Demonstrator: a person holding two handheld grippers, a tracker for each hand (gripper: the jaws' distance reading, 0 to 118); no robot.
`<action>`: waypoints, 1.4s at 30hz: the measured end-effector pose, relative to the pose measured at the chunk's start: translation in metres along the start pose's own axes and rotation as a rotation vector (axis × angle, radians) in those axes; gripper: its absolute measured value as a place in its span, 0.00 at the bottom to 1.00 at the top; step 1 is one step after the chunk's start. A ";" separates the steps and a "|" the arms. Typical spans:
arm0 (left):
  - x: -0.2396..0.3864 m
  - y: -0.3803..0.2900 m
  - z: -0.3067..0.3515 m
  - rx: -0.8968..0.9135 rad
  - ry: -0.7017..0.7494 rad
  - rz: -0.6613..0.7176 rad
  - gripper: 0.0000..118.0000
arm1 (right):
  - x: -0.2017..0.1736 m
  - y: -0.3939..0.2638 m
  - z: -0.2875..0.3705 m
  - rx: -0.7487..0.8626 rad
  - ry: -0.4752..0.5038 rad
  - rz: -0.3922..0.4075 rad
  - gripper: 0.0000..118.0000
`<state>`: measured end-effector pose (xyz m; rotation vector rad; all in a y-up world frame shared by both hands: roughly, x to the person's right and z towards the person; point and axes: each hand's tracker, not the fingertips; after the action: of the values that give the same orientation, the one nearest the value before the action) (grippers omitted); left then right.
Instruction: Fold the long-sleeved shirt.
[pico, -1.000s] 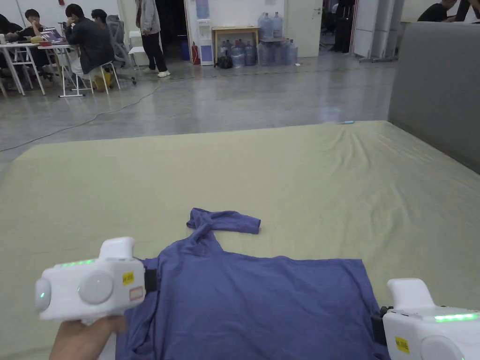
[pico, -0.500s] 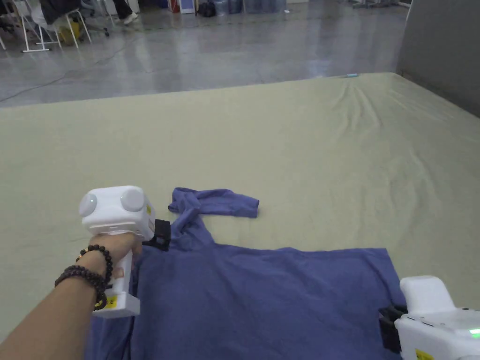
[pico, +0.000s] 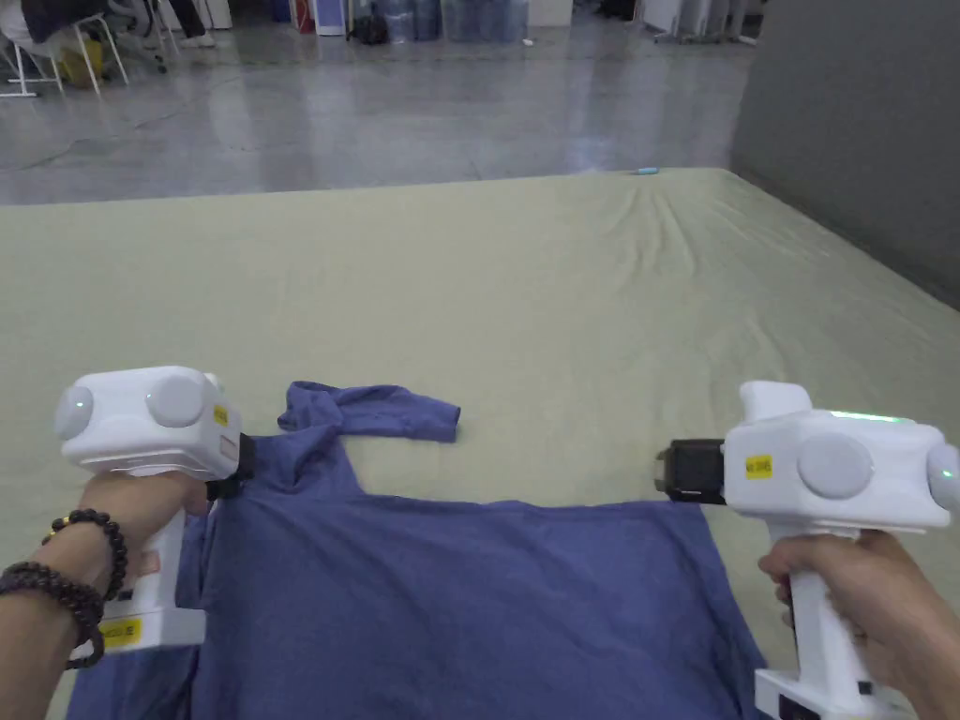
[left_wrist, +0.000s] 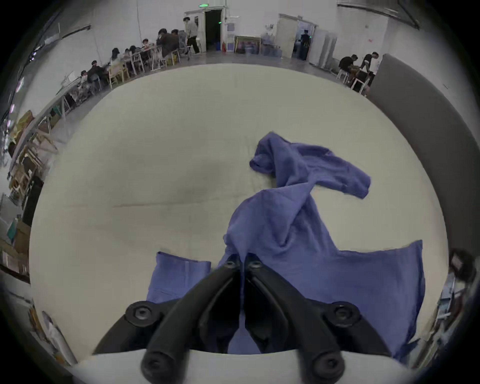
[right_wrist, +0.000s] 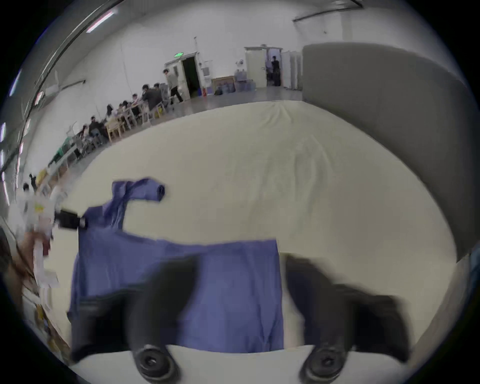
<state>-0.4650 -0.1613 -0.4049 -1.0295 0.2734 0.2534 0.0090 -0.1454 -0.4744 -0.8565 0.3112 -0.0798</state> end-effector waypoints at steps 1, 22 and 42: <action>-0.001 -0.001 0.002 0.006 -0.005 -0.005 0.00 | 0.003 0.010 -0.010 -0.036 -0.019 -0.006 0.96; -0.005 -0.004 0.012 0.058 -0.013 0.044 0.00 | -0.011 0.035 -0.088 -0.415 -0.147 0.175 0.00; -0.042 0.228 0.400 0.854 0.058 0.131 0.00 | -0.163 0.385 0.205 0.374 0.060 0.218 0.00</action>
<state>-0.5389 0.2942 -0.3786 -0.1745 0.4502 0.1941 -0.1061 0.2879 -0.6001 -0.4467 0.4285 0.0398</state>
